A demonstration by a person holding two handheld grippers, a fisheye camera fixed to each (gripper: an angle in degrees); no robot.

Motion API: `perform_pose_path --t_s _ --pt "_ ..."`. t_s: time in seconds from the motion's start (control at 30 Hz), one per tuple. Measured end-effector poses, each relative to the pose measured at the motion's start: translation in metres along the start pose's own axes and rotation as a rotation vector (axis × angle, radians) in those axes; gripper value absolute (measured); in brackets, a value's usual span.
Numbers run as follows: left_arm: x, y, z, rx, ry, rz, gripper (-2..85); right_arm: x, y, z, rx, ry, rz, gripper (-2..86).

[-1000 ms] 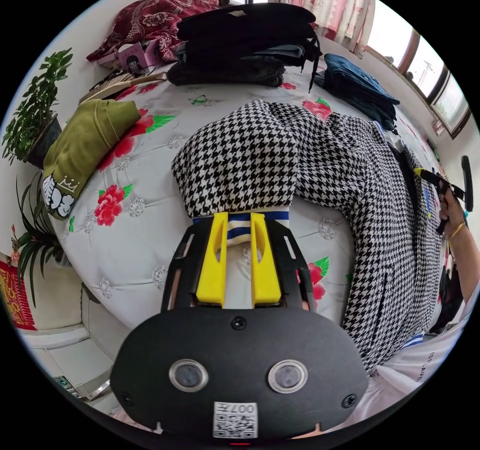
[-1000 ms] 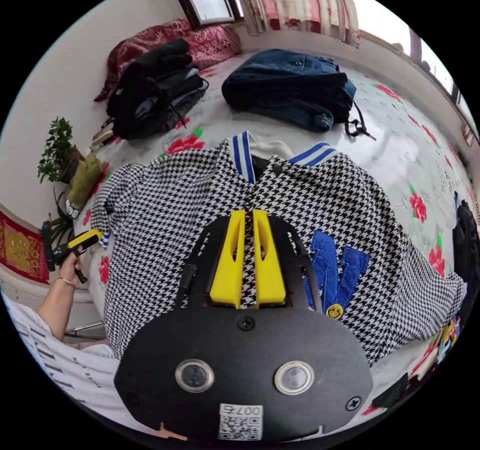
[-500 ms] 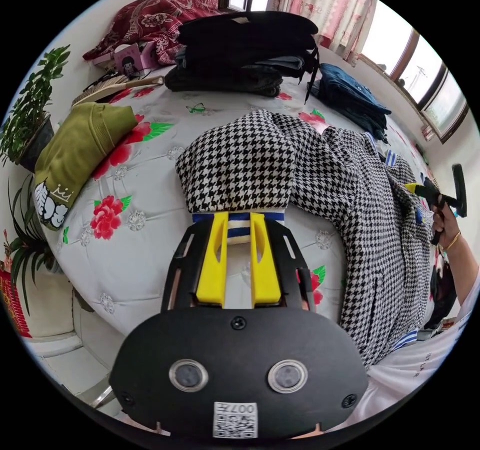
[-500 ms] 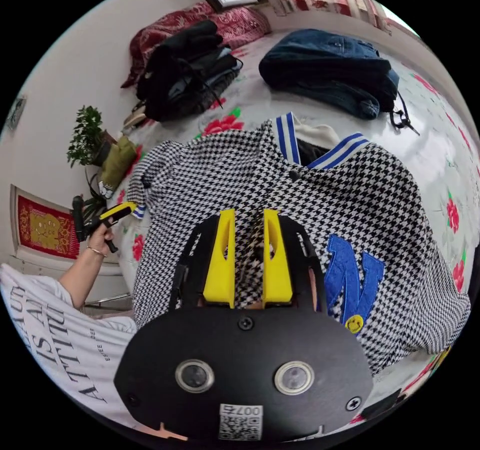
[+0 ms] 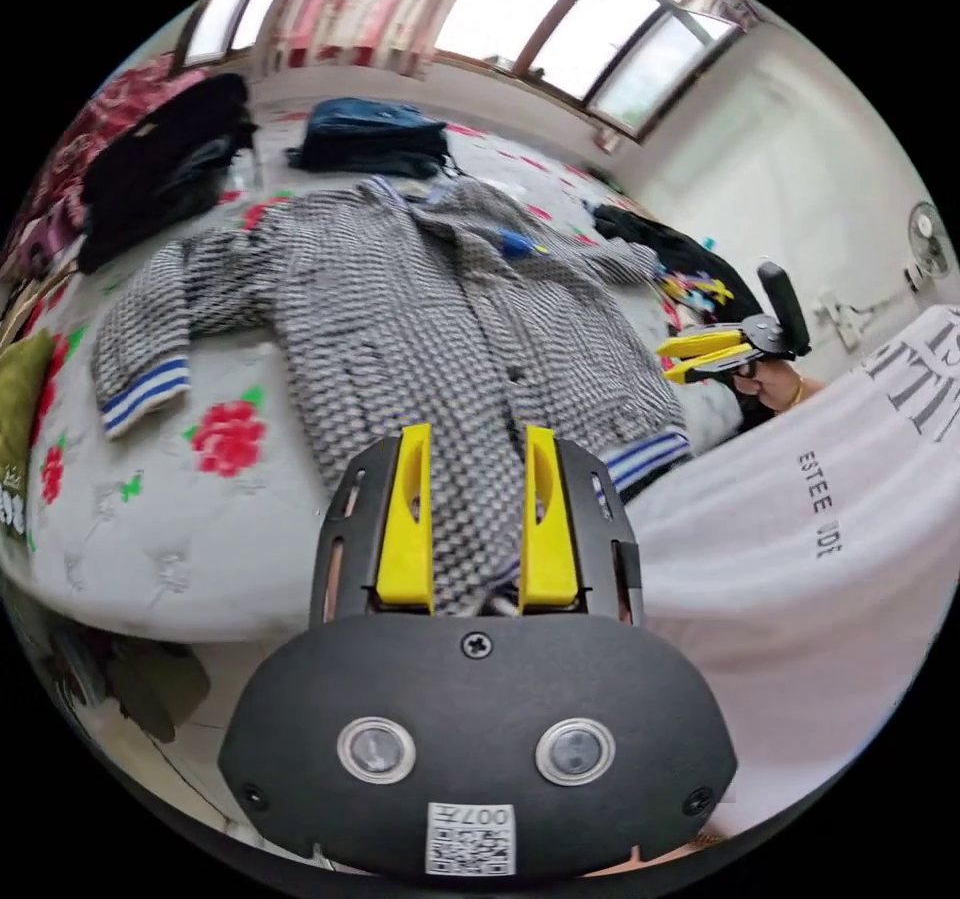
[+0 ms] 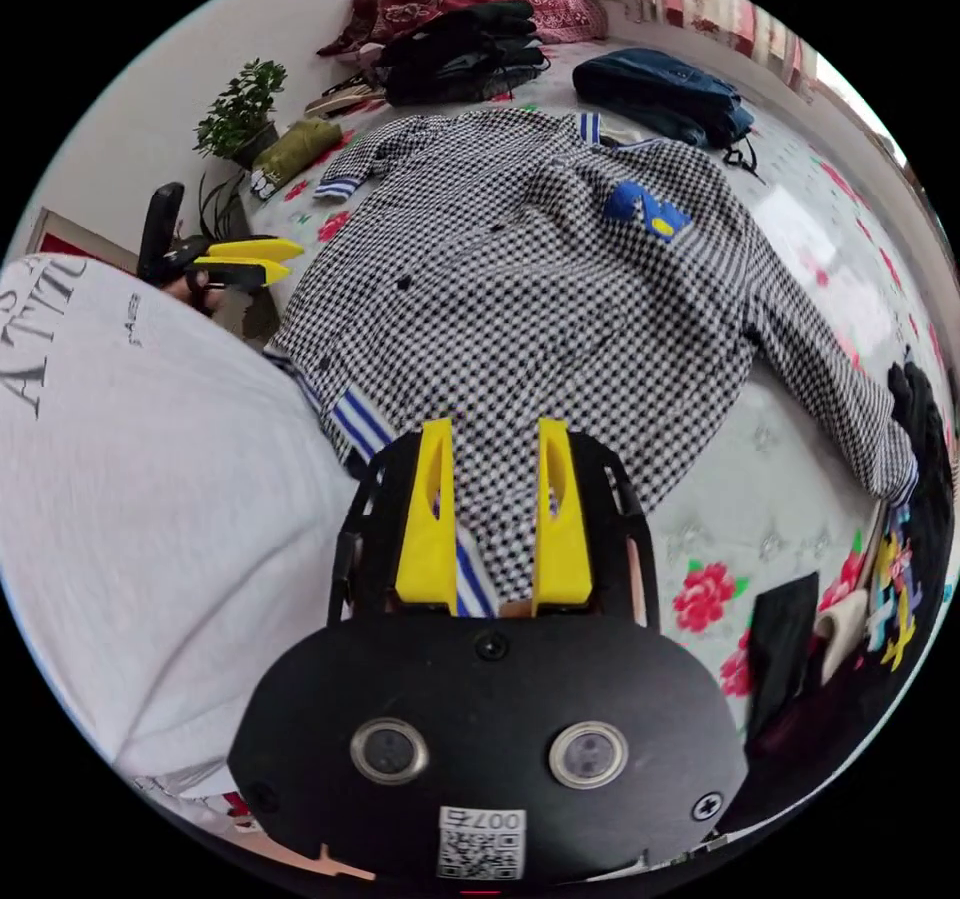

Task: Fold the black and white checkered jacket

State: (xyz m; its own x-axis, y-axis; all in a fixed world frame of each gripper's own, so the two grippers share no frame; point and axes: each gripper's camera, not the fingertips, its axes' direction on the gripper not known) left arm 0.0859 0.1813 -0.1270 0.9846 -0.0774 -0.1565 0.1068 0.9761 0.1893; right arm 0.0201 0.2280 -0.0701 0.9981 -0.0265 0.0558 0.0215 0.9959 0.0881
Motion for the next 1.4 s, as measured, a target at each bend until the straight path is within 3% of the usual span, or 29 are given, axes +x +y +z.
perform_pose_path --t_s 0.2,0.33,0.6,0.73,0.87,1.0,1.17,1.27,1.4 --pt "0.043 0.008 0.069 -0.169 -0.035 -0.006 11.1 -0.035 0.047 0.024 0.002 0.082 -0.050 17.2" --pt "0.060 0.006 0.084 -0.203 -0.252 0.059 1.7 -0.041 0.041 0.057 -0.075 0.096 -0.047 16.0" --pt "0.102 0.014 0.071 -0.222 -0.188 0.138 -0.9 -0.044 0.052 -0.008 0.110 0.211 -0.028 1.5" --pt "0.117 0.032 0.080 -0.234 -0.116 0.126 -0.8 -0.044 0.068 -0.016 0.117 0.221 -0.022 0.2" --pt "0.120 0.036 0.085 -0.181 -0.194 0.043 0.3 -0.048 0.068 -0.009 0.111 0.214 -0.024 -0.1" --pt "0.124 0.014 0.103 -0.201 -0.130 0.038 6.0 -0.051 0.047 0.003 0.065 0.230 -0.041 -0.1" --pt "0.131 -0.008 0.138 -0.313 -0.178 0.081 0.2 -0.055 0.039 0.027 -0.032 0.255 -0.098 -0.1" --pt "0.117 -0.001 0.124 -0.257 -0.075 0.000 -0.6 -0.054 0.045 0.051 -0.074 0.281 -0.082 0.1" --pt "0.092 0.028 0.083 -0.087 -0.089 -0.148 -0.1 -0.054 0.043 0.022 -0.001 0.239 0.007 1.3"
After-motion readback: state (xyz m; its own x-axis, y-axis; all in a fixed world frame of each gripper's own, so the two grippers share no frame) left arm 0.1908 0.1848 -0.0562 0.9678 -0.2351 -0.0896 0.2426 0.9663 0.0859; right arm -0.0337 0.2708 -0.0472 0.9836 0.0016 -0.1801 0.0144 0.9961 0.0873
